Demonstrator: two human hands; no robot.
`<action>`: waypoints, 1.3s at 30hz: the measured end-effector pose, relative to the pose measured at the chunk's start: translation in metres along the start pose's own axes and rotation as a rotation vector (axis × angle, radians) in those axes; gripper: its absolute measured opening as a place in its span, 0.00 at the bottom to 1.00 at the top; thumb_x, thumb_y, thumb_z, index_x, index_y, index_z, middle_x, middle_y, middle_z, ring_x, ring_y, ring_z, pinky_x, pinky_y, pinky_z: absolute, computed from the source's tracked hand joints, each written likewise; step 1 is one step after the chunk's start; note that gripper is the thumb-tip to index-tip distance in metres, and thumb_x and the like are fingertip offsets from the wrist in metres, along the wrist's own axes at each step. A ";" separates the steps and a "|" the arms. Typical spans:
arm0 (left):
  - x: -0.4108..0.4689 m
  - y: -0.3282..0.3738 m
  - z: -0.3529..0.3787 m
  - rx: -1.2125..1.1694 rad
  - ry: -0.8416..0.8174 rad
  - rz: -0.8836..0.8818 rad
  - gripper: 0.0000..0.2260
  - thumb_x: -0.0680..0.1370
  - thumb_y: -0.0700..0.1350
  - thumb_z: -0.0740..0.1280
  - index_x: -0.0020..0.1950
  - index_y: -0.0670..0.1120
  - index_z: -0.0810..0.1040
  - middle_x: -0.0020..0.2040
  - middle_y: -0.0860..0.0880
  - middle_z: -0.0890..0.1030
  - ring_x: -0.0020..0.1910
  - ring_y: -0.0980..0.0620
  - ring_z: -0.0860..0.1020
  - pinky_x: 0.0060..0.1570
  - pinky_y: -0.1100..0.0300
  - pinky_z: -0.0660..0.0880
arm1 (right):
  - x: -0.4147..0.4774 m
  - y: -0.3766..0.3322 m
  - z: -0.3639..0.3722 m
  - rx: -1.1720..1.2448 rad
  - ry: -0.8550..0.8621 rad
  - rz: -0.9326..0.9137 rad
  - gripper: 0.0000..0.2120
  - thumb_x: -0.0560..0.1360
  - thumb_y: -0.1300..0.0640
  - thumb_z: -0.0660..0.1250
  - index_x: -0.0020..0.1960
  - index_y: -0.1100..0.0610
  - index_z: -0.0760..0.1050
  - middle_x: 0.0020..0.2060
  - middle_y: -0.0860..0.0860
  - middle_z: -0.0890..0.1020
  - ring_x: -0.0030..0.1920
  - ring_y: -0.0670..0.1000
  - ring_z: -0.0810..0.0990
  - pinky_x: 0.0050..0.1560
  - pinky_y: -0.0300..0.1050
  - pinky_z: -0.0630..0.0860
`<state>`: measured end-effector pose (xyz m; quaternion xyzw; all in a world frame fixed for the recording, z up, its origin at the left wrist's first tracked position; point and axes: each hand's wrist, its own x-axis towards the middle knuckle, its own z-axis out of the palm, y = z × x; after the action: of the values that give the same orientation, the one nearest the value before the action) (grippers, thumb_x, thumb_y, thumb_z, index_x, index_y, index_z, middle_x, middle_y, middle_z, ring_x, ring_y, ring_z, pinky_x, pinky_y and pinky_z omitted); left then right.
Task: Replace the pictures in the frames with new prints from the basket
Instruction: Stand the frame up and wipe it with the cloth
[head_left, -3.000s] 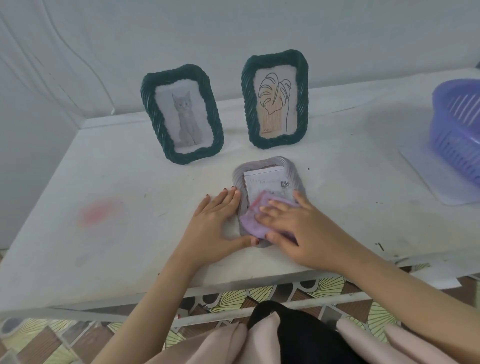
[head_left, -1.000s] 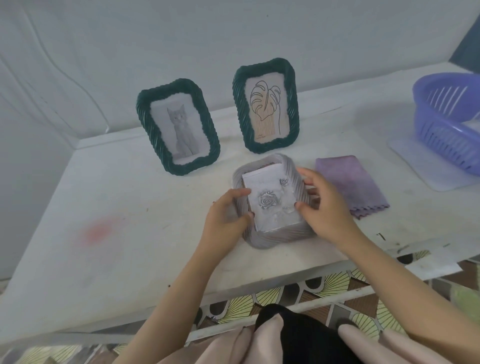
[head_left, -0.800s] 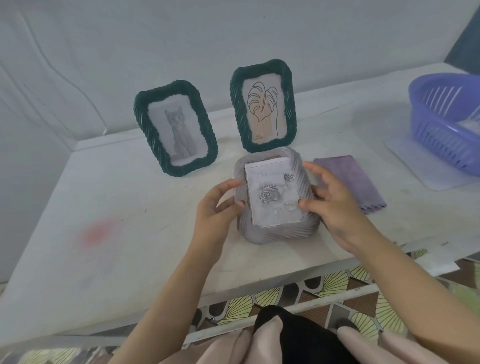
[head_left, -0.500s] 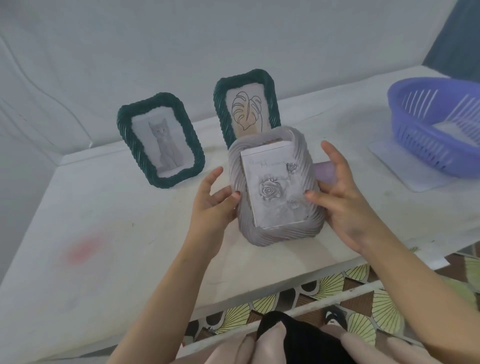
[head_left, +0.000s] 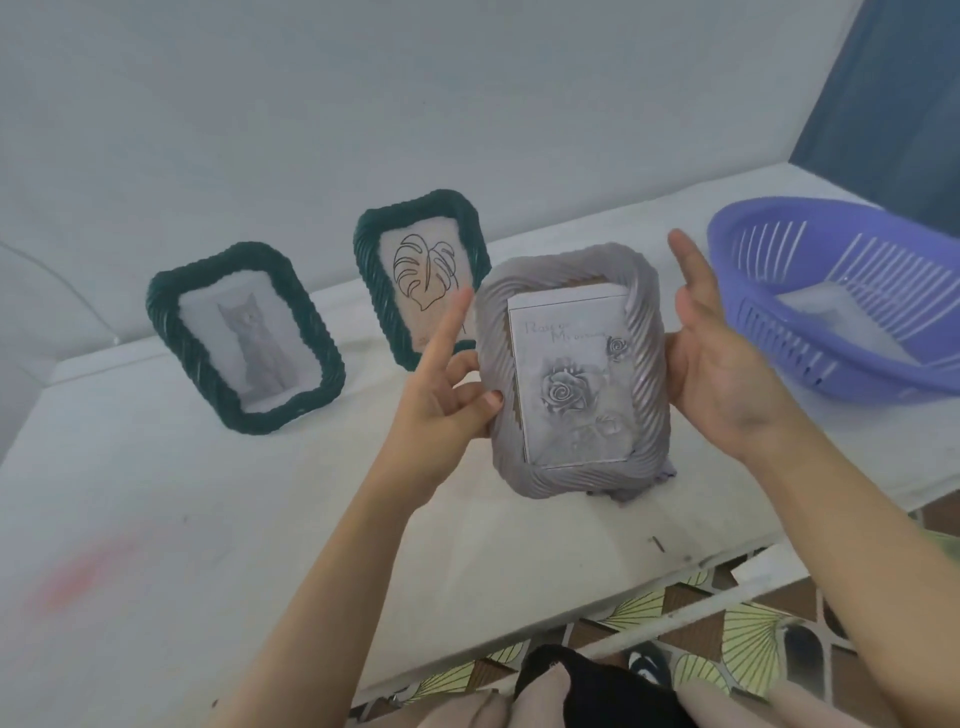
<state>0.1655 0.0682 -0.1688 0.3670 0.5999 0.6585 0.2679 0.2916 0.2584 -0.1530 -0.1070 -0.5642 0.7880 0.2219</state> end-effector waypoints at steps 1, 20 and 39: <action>0.006 0.001 0.003 0.009 -0.013 0.011 0.35 0.76 0.28 0.59 0.72 0.61 0.55 0.52 0.49 0.78 0.46 0.53 0.77 0.43 0.56 0.77 | 0.005 -0.004 -0.005 -0.006 -0.017 -0.011 0.18 0.79 0.49 0.50 0.67 0.35 0.59 0.35 0.43 0.81 0.29 0.43 0.76 0.32 0.35 0.73; 0.153 -0.016 0.028 0.308 0.258 0.115 0.39 0.73 0.27 0.57 0.66 0.71 0.58 0.48 0.42 0.72 0.42 0.46 0.71 0.45 0.60 0.73 | 0.152 -0.040 -0.070 -0.150 -0.156 0.046 0.16 0.81 0.54 0.48 0.57 0.42 0.71 0.46 0.41 0.81 0.38 0.47 0.77 0.38 0.43 0.68; 0.187 -0.038 0.029 0.345 0.360 0.004 0.39 0.74 0.27 0.56 0.66 0.71 0.57 0.49 0.43 0.75 0.43 0.52 0.76 0.41 0.63 0.75 | 0.189 -0.030 -0.098 -0.079 -0.353 0.158 0.20 0.82 0.60 0.48 0.63 0.36 0.63 0.49 0.44 0.79 0.43 0.45 0.79 0.40 0.44 0.76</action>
<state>0.0756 0.2392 -0.1752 0.2854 0.7408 0.6016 0.0887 0.1732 0.4381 -0.1429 -0.0196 -0.6149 0.7866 0.0524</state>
